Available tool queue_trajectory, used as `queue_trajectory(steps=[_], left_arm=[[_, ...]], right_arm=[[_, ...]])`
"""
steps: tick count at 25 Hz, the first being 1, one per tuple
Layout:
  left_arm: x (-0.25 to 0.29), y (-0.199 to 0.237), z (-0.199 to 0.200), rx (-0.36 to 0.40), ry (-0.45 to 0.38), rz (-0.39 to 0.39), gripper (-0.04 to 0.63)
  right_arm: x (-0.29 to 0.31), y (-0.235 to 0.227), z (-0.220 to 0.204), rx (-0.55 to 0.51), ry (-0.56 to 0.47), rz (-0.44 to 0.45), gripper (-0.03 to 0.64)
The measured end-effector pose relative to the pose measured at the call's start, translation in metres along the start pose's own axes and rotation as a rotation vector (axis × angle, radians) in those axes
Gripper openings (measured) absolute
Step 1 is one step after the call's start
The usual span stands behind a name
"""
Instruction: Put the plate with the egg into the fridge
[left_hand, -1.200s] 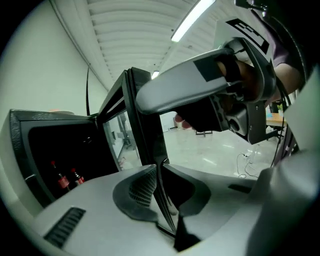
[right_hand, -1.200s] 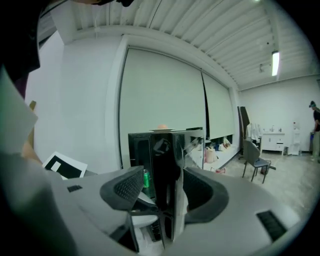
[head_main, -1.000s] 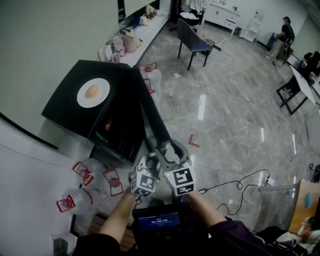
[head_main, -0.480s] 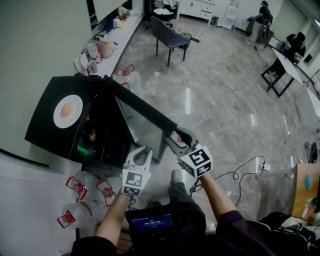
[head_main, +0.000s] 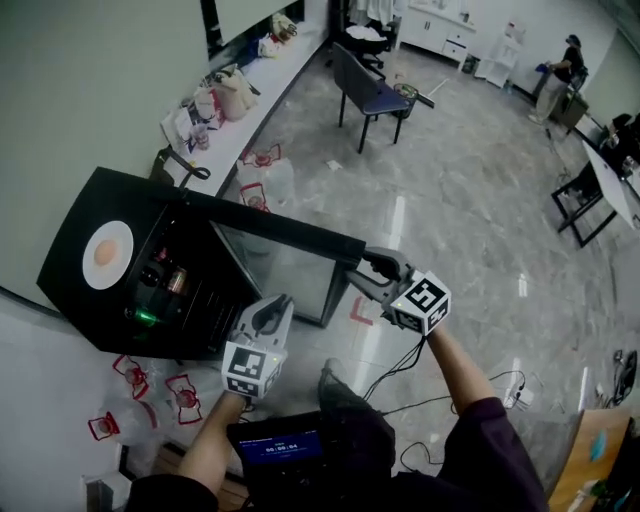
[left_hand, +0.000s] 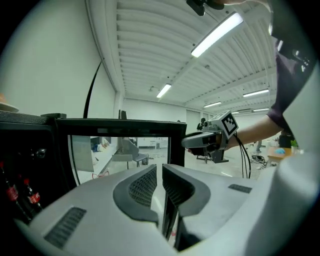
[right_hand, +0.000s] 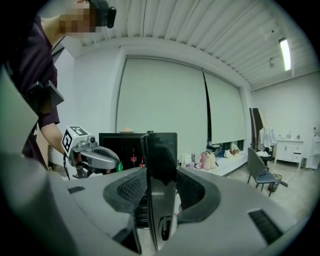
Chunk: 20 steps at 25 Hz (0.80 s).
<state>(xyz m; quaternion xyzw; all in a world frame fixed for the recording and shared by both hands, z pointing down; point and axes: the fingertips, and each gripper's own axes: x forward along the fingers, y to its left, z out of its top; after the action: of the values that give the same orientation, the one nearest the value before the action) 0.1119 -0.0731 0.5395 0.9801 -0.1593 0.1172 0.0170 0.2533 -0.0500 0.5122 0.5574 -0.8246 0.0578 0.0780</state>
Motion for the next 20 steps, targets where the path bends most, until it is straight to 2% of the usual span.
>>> queue_trajectory(steps=[3,6,11,16,20], left_arm=[[0.034,0.01,0.018,-0.028,-0.008,0.064,0.035],[0.057,0.025,0.032,0.002,-0.004,0.128,0.035],[0.075,0.047,0.05,0.028,0.001,0.209,0.035],[0.08,0.057,0.062,0.016,0.009,0.254,0.035],[0.082,0.059,0.064,0.017,0.001,0.265,0.035]], right_arm=[[0.01,-0.042,0.003,-0.022,0.013,0.102,0.189],[0.032,-0.08,0.006,-0.046,0.041,0.197,0.187],[0.056,-0.119,0.01,-0.037,0.038,0.287,0.187],[0.064,-0.136,0.02,-0.056,0.046,0.327,0.187],[0.058,-0.14,0.018,-0.045,0.019,0.281,0.19]])
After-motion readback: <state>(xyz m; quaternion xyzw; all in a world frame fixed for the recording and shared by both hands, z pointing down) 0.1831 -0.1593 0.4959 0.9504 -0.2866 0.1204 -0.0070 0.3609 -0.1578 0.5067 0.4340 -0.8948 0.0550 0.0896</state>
